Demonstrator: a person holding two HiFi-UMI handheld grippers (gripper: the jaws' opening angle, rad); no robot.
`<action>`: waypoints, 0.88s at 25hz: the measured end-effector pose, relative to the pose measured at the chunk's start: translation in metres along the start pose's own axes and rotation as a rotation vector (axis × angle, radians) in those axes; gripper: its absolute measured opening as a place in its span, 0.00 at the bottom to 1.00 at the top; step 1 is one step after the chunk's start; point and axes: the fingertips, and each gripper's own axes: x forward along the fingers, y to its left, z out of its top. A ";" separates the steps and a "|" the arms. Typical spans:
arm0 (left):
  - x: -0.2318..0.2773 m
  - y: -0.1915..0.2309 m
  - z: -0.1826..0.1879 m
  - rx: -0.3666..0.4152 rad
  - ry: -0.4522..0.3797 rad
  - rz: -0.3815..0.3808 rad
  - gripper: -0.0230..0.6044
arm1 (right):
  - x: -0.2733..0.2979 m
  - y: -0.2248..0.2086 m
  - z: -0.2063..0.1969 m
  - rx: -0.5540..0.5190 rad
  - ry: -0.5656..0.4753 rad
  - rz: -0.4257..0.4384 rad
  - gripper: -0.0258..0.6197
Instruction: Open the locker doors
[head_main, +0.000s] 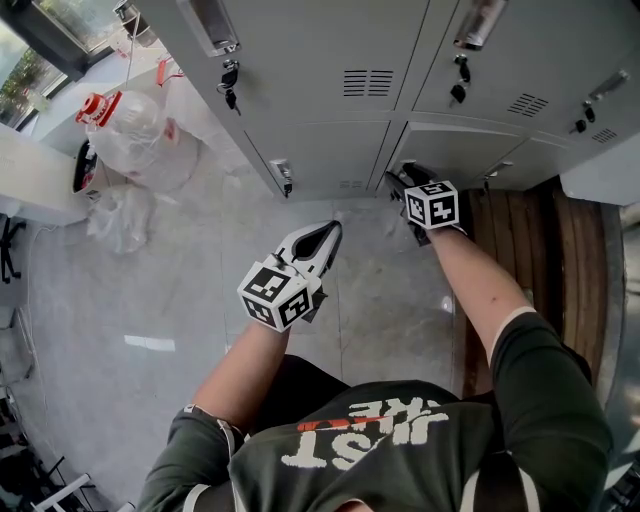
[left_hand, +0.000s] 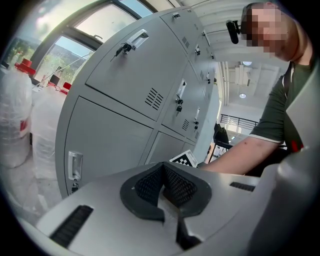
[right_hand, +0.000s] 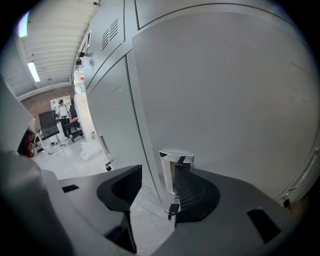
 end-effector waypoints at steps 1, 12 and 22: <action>0.000 -0.001 -0.001 -0.001 0.001 -0.003 0.04 | 0.001 0.000 0.001 -0.002 -0.004 0.001 0.35; -0.009 0.004 0.001 -0.009 -0.007 0.001 0.04 | 0.007 0.000 0.004 -0.092 0.024 -0.014 0.34; -0.002 -0.007 0.001 -0.023 0.006 -0.035 0.03 | -0.026 0.009 -0.018 -0.010 -0.012 -0.097 0.29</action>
